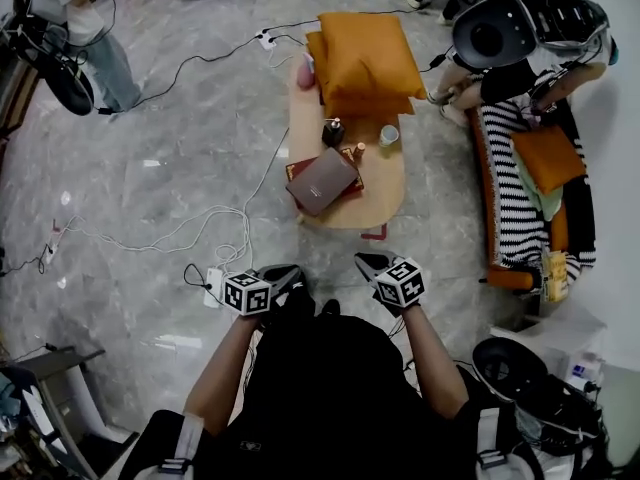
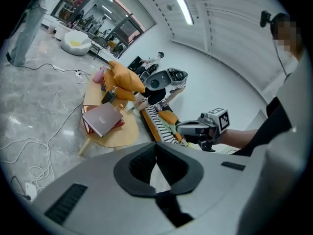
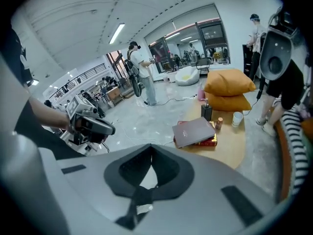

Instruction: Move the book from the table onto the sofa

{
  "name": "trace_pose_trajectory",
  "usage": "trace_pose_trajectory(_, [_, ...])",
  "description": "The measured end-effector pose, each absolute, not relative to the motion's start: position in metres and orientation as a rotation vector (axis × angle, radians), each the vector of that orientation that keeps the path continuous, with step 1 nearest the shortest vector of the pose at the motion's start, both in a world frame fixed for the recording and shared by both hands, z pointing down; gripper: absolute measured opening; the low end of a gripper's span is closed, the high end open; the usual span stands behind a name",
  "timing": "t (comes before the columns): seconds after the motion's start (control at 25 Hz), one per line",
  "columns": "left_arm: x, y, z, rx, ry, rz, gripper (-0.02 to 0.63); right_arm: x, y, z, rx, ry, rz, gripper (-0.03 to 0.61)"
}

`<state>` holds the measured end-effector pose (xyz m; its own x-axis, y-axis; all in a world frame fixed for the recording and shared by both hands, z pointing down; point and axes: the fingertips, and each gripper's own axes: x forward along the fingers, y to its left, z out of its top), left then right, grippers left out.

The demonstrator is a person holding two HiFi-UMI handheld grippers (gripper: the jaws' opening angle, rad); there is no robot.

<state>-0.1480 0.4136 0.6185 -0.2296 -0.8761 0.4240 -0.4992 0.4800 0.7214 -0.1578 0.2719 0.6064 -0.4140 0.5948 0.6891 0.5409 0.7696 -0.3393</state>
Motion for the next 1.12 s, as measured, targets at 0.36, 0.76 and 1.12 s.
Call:
trace_pose_trajectory(0.36, [-0.203,0.396,0.615,1.264,-1.841,-0.518,0.009,-0.187,0.278,0.604,-0.8,-2.134,0.068,0.008])
trace_pose_trajectory(0.76, [-0.235,0.414,0.623,1.144,-1.96,-0.579,0.009,-0.235,0.255,0.622,-0.862,-2.103,-0.045,0.008])
trace_pose_trajectory(1.12, [-0.258,0.425,0.64,0.818,-2.124,-0.778,0.009,-0.299,0.253,0.631,-1.161,-1.924,-0.305,0.008])
